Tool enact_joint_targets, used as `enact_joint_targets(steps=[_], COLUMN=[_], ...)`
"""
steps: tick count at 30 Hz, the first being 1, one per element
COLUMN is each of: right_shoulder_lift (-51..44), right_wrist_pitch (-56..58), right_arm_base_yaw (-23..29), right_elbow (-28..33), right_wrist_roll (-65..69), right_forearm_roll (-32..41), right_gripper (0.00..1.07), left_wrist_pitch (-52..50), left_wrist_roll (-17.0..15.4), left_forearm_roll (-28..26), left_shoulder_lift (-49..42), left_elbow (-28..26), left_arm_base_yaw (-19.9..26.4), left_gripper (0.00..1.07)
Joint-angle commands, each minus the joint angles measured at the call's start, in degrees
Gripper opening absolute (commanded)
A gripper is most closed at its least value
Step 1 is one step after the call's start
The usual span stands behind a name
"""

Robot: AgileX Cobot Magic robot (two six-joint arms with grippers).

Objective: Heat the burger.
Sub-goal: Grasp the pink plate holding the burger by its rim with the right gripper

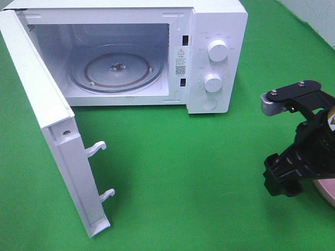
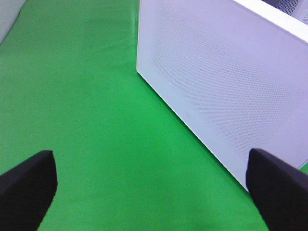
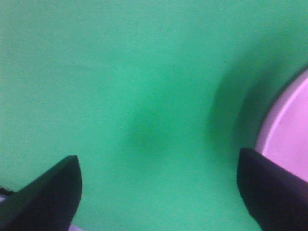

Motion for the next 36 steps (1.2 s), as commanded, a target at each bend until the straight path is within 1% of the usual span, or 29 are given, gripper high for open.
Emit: enact_joint_targets(steps=[1, 2, 3, 5, 6, 7, 8, 9, 10, 11, 12, 14, 22, 32, 36], right_shoulder_lift=[-0.69, -0.69, -0.69, -0.69, -0.69, -0.69, -0.69, -0.69, -0.69, -0.46, -0.46, 0.63, 4.58, 12.26, 16.21], right_wrist_pitch=[0.86, 1.55, 1.55, 1.55, 1.55, 1.32, 1.32, 0.57, 0.57, -0.11, -0.11, -1.38, -4.81, -8.88, -12.32], right_arm_base_yaw=[-2.06, -4.01, -4.01, -6.59, -6.59, -8.42, -8.42, -10.08, -10.08, -11.52, -11.52, -13.98, -16.5, -16.5, -16.73], right_elbow=[-0.23, -0.23, -0.23, -0.23, -0.23, -0.23, -0.23, -0.23, -0.23, -0.23, -0.23, -0.23, -0.23, -0.23, -0.23], right_wrist_roll=[-0.63, -0.63, -0.63, -0.57, -0.57, -0.46, -0.46, -0.46, -0.46, -0.46, -0.46, -0.63, -0.86, -0.74, -0.69], right_forearm_roll=[-1.89, -3.32, -3.32, -4.87, -4.87, -4.87, -4.87, -4.93, -4.93, -5.21, -5.21, -5.39, -6.88, -7.28, -8.14], right_gripper=[0.93, 0.93, 0.93, 0.93, 0.93, 0.92, 0.92, 0.92, 0.92, 0.92, 0.92, 0.91, 0.89, 0.87, 0.86], left_wrist_pitch=[-0.23, -0.23, -0.23, -0.23, -0.23, -0.23, -0.23, -0.23, -0.23, -0.23, -0.23, -0.23, -0.23, -0.23, -0.23], left_wrist_roll=[-0.11, -0.11, -0.11, -0.11, -0.11, -0.11, -0.11, -0.11, -0.11, -0.11, -0.11, -0.11, -0.11, -0.11, -0.11], left_forearm_roll=[-0.06, -0.06, -0.06, -0.06, -0.06, -0.06, -0.06, -0.06, -0.06, -0.06, -0.06, -0.06, -0.06, -0.06, -0.06], left_shoulder_lift=[-0.92, -0.92, -0.92, -0.92, -0.92, -0.92, -0.92, -0.92, -0.92, -0.92, -0.92, -0.92, -0.92, -0.92, -0.92], left_elbow=[0.0, 0.0, 0.0, 0.0, 0.0, 0.0, 0.0, 0.0, 0.0, 0.0, 0.0, 0.0, 0.0, 0.0, 0.0], left_arm_base_yaw=[0.0, 0.0, 0.0, 0.0, 0.0, 0.0, 0.0, 0.0, 0.0, 0.0, 0.0, 0.0, 0.0, 0.0, 0.0], left_gripper=[1.0, 1.0, 1.0, 1.0, 1.0, 1.0, 1.0, 1.0, 1.0, 1.0, 1.0, 1.0, 1.0, 1.0, 1.0])
